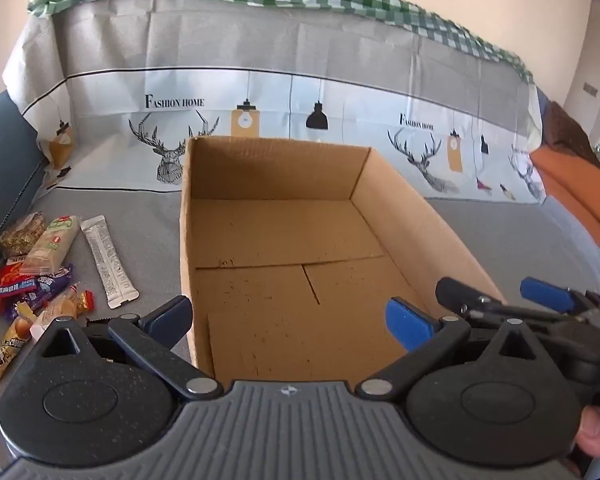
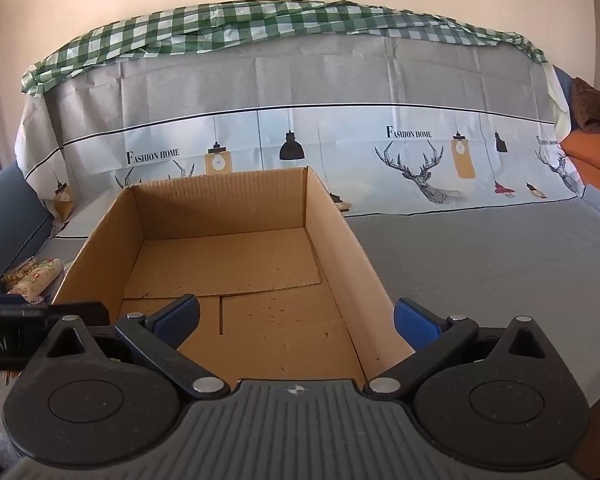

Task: Organize snacks
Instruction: 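Swing both tools from the box toward the snack pile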

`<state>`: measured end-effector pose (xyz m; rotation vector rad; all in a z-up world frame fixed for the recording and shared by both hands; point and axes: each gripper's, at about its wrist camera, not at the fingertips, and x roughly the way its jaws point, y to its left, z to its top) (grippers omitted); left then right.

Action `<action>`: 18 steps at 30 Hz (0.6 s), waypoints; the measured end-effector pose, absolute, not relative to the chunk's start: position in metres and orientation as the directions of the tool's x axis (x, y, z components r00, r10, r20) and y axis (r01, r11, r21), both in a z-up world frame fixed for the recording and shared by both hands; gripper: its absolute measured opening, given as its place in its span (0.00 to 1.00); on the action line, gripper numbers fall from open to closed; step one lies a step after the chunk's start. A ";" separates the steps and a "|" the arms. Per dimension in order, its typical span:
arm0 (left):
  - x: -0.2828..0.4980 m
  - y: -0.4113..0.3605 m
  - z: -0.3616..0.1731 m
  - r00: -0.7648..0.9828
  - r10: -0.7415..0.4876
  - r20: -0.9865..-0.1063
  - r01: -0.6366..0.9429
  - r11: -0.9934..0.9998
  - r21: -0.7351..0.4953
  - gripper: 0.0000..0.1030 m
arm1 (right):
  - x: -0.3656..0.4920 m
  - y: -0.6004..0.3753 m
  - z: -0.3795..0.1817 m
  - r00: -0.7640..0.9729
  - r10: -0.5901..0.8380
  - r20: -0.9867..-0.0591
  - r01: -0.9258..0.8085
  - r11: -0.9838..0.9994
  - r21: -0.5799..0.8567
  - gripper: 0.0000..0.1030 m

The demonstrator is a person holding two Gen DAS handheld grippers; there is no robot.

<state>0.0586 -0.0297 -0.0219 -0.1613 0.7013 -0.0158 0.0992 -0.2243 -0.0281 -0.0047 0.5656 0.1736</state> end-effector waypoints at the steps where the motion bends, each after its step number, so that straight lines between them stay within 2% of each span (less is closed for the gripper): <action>1: 0.058 -0.029 -0.023 0.764 -0.080 -0.640 -0.028 0.987 -0.156 1.00 | 0.100 -0.224 -0.028 0.829 0.163 -0.535 -0.163 0.985 0.047 0.99; 3: 0.057 -0.028 -0.024 0.766 -0.090 -0.637 -0.018 0.987 -0.161 1.00 | 0.104 -0.222 -0.029 0.827 0.172 -0.536 -0.167 0.984 0.057 0.98; 10: 0.053 -0.031 -0.022 0.782 -0.126 -0.610 0.022 0.984 -0.176 1.00 | 0.095 -0.224 -0.028 0.830 0.207 -0.519 -0.202 0.977 0.066 0.80; 16: 0.049 -0.033 -0.018 0.801 -0.153 -0.579 0.058 0.982 -0.180 0.99 | 0.095 -0.222 -0.028 0.830 0.215 -0.515 -0.217 0.975 0.057 0.71; 18: 0.048 -0.032 -0.018 0.805 -0.156 -0.572 0.060 0.981 -0.182 0.94 | 0.094 -0.221 -0.028 0.832 0.222 -0.508 -0.229 0.972 0.049 0.70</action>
